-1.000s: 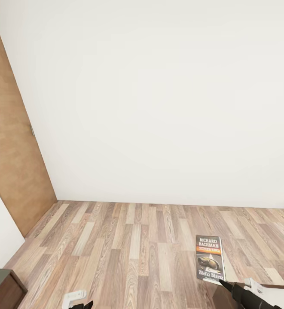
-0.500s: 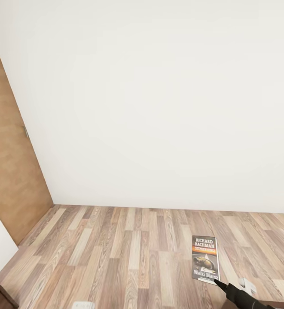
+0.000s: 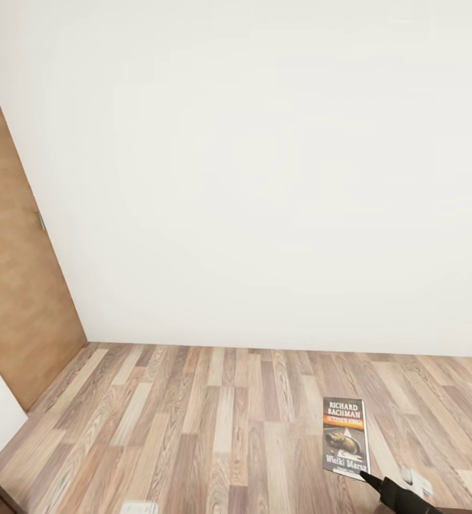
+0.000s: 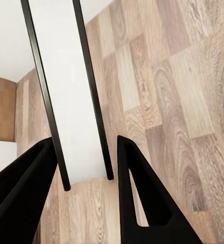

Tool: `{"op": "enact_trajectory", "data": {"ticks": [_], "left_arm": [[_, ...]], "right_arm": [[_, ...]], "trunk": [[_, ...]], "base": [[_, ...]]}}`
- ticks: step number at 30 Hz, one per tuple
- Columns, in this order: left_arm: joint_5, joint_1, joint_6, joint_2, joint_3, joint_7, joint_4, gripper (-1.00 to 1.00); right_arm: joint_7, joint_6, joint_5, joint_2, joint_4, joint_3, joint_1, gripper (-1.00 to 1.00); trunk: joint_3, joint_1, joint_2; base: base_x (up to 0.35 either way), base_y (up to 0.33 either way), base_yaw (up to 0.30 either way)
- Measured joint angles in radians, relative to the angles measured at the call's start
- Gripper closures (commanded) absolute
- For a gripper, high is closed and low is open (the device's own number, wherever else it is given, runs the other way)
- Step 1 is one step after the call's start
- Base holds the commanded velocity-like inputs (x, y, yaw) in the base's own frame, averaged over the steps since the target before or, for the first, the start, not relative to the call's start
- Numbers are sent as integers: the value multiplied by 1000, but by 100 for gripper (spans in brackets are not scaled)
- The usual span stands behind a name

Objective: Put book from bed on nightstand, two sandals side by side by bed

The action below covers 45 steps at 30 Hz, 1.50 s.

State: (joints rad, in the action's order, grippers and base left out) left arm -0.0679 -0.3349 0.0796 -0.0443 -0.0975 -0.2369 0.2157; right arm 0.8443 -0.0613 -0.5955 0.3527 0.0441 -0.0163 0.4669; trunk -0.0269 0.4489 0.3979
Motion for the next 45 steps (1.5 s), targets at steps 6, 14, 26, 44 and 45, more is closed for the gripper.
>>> {"op": "enact_trajectory", "data": {"ticks": [6,14,26,44,45], "left_arm": [[0,0,0,0,0,0,0,-100],[0,0,0,0,0,0,0,-100],[0,0,0,0,-1,0,0,-100],[1,0,0,0,-2,0,0,-100],[1,0,0,0,-2,0,0,-100]], "right_arm": [[2,0,0,0,-1,0,0,100],[2,1,1,0,-1,1,0,100],[1,2,0,-1,-1,-1,0,100],[0,2,2,-2,-1,0,0,100],[0,2,2,-2,-1,0,0,100]], "trunk": [[0,0,0],[0,0,0],[1,0,0],[3,0,0],[2,0,0]], "base": [[310,0,0],[327,0,0],[201,0,-169],[207,0,-69],[331,0,-1]]}}
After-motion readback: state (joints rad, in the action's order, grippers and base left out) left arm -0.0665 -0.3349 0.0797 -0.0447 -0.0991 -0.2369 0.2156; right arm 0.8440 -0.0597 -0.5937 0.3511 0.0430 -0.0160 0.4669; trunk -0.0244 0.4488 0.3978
